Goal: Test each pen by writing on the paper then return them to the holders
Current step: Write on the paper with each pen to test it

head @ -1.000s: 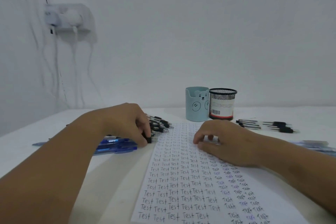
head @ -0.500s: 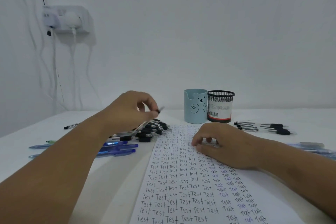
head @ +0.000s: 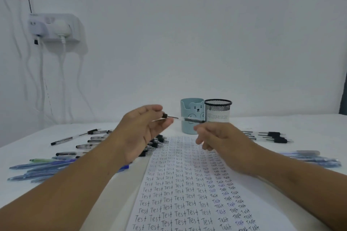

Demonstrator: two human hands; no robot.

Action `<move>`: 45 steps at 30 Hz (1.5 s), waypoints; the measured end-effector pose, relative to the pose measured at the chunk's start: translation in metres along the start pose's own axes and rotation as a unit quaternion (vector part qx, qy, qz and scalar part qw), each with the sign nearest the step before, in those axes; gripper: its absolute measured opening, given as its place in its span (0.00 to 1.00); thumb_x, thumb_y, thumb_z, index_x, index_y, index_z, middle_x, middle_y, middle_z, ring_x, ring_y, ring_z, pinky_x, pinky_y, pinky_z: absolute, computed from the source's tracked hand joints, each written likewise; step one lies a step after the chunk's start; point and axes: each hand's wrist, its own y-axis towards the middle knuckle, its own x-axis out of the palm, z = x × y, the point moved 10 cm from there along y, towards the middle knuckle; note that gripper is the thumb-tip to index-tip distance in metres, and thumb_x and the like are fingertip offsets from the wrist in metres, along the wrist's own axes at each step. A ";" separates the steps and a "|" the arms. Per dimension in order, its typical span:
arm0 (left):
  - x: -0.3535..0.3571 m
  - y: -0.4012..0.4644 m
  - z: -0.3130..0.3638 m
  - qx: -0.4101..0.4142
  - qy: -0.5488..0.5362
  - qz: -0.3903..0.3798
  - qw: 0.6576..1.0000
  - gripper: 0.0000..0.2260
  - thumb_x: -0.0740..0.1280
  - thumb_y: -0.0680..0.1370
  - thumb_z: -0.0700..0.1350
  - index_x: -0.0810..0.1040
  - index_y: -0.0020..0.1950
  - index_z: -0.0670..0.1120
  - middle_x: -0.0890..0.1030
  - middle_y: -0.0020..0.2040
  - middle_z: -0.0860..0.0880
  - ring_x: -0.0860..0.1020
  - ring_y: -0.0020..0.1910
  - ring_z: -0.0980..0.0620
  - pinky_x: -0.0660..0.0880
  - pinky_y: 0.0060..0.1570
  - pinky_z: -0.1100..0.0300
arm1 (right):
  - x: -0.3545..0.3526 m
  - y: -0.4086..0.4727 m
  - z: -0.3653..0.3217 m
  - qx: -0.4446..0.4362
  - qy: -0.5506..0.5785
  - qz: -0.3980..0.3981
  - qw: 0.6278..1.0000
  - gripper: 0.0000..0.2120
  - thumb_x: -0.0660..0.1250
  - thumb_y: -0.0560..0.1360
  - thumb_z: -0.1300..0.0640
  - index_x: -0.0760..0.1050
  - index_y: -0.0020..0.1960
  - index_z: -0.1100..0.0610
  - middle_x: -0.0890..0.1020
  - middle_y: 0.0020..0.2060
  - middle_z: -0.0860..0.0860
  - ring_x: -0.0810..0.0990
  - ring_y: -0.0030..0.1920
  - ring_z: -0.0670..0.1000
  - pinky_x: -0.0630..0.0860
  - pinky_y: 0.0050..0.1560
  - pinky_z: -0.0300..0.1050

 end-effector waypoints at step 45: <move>0.032 -0.010 -0.053 0.048 0.667 -0.181 0.721 0.14 0.70 0.74 0.65 0.81 0.57 0.62 0.77 0.60 0.68 0.72 0.63 0.66 0.67 0.70 0.57 | -0.024 0.018 0.043 0.133 0.168 0.055 0.975 0.07 0.70 0.75 0.61 0.78 0.41 0.64 0.79 0.31 0.58 0.72 0.28 0.51 0.66 0.27 0.42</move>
